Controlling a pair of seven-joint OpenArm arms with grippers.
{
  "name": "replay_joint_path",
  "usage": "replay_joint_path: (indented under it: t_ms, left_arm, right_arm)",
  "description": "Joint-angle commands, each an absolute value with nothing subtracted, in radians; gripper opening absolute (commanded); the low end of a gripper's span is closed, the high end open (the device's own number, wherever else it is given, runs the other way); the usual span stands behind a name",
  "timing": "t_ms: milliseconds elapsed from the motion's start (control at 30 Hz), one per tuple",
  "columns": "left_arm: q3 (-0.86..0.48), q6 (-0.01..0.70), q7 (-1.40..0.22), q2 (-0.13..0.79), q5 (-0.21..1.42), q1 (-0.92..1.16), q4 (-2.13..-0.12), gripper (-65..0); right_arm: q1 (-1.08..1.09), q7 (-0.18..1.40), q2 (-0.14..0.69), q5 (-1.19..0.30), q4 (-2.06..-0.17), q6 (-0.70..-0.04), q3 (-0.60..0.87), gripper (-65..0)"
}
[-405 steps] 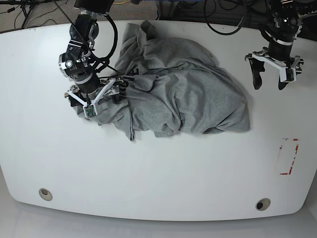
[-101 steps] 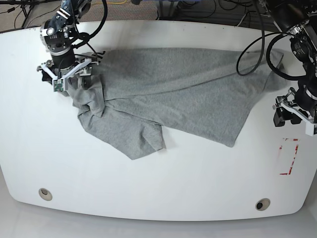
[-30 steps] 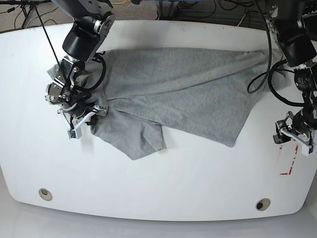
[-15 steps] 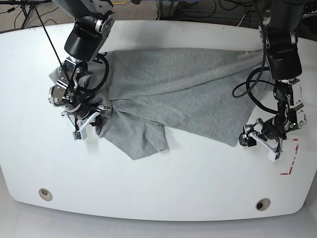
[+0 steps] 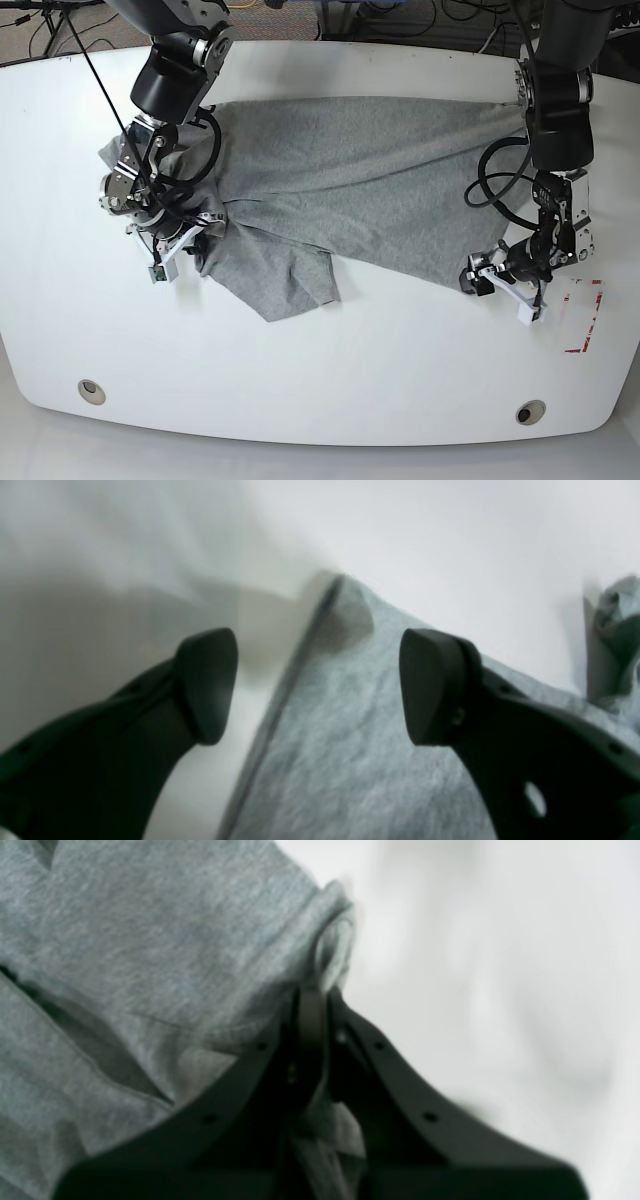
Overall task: Layout the t-shirt on the table in an organized manner, then fold the t-shirt properly
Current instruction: 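Move the left gripper to the shirt hem corner and grasp it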
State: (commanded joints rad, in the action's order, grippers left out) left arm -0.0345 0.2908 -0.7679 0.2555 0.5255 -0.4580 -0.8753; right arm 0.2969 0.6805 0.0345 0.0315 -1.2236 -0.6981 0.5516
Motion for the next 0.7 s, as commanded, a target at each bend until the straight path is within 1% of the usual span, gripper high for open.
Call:
replay_joint_path:
  t_ms: [33,100,200,267,300,333,367,400,467,500,700]
  left_arm:
    - [-0.025,0.291,-0.768,0.255,0.526,-0.458,-0.877,-18.9]
    - [-0.012,0.291,-0.768,0.248,0.526,-0.458,-0.875,-24.0]
    - [-0.01,0.291,-0.765,0.223,0.521,-0.458,-0.875,-33.3]
    - [-0.012,0.289,-0.763,0.219,0.521,-0.458,-0.872,-40.7]
    - [-0.012,0.289,-0.763,0.219,0.521,-0.458,-0.872,-45.7]
    - [-0.012,0.289,-0.763,0.219,0.521,-0.458,-0.872,-47.5]
    - [-0.012,0.288,-0.762,0.22,0.521,-0.458,-0.872,-53.1]
    - [-0.013,0.288,-0.762,0.22,0.521,-0.456,-0.872,-55.8]
    - [-0.013,0.288,-0.751,0.22,0.521,-0.456,-0.875,-64.0]
    - [-0.013,0.288,-0.745,0.22,0.521,-0.456,-0.875,-65.0]
    - [-0.015,0.288,-0.711,0.222,0.526,-0.456,-0.878,-65.0]
  right_arm:
    - [0.297,0.68,0.035,0.031,-1.224,-0.698,0.552,-65.0]
    - [0.297,0.68,0.035,0.03,-1.224,-0.698,0.55,-65.0]
    - [0.297,0.68,0.035,0.028,-1.224,-0.698,0.55,-65.0]
    - [0.297,0.68,0.035,0.03,-1.224,-0.698,0.55,-65.0]
    - [0.297,0.68,0.035,0.03,-1.224,-0.698,0.55,-65.0]
    - [0.297,0.68,0.035,0.03,-1.224,-0.698,0.55,-65.0]
    - [0.297,0.68,0.035,0.03,-1.224,-0.698,0.55,-65.0]
    - [0.297,0.68,0.035,0.03,-1.224,-0.698,0.55,-65.0]
    - [0.297,0.68,0.035,0.03,-1.224,-0.698,0.55,-65.0]
    - [0.297,0.68,0.035,0.03,-1.224,-0.698,0.55,-65.0]
    - [0.3,0.68,0.035,0.031,-1.227,-0.698,0.549,-65.0]
